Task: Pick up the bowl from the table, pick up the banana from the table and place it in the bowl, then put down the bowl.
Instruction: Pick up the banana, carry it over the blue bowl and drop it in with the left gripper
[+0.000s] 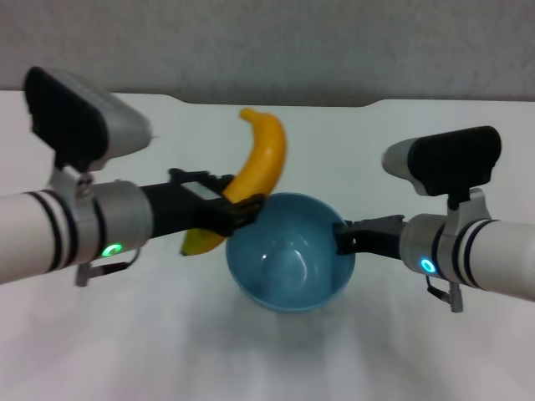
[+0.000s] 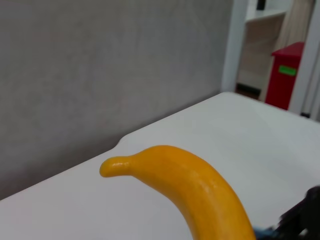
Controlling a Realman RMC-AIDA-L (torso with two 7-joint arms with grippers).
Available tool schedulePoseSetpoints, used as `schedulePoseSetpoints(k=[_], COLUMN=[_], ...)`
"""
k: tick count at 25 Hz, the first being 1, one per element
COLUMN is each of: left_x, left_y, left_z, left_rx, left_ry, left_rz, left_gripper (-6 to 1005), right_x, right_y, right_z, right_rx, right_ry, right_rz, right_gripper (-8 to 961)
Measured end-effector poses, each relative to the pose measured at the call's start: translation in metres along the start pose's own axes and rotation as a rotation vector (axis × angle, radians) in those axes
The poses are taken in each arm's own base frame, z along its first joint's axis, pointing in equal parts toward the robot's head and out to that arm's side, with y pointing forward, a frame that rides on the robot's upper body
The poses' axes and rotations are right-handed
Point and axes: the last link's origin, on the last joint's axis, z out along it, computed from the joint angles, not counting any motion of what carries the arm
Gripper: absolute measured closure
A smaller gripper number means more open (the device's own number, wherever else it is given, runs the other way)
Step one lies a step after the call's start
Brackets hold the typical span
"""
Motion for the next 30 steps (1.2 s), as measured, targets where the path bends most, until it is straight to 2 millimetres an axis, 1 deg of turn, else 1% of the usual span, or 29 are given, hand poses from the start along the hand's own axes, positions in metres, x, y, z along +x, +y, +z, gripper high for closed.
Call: schedulePoseSetpoints(k=[4, 7, 9, 17, 22, 24, 30], left_x=[0.011, 0.018, 0.019, 0.007, -0.005, -0.015, -0.020], left_y=[0.009, 0.011, 0.011, 0.008, 0.002, -0.002, -0.004], left_z=[0.007, 0.008, 0.008, 0.014, 0.015, 0.016, 0.016], left_rx=[-0.039, -0.057, -0.061, -0.074, -0.055, -0.044, -0.048], left_ry=[0.033, 0.073, 0.089, 0.112, 0.110, 0.091, 0.107], left_rz=[-0.010, -0.049, -0.066, -0.115, -0.148, -0.174, -0.224], left_gripper=[501, 501, 500, 500, 500, 500, 500], right_x=[-0.003, -0.004, -0.005, -0.006, -0.010, -0.014, -0.016], right_y=[0.009, 0.013, 0.014, 0.019, 0.020, 0.019, 0.018], right_z=[0.002, 0.003, 0.003, 0.002, 0.000, -0.001, -0.002], right_rx=[-0.023, -0.033, -0.037, -0.048, -0.052, -0.050, -0.047], right_ry=[0.000, 0.004, 0.001, -0.005, -0.018, -0.027, -0.033], right_rz=[-0.017, -0.023, -0.024, -0.037, -0.042, -0.038, -0.037], right_gripper=[914, 914, 914, 914, 914, 914, 914])
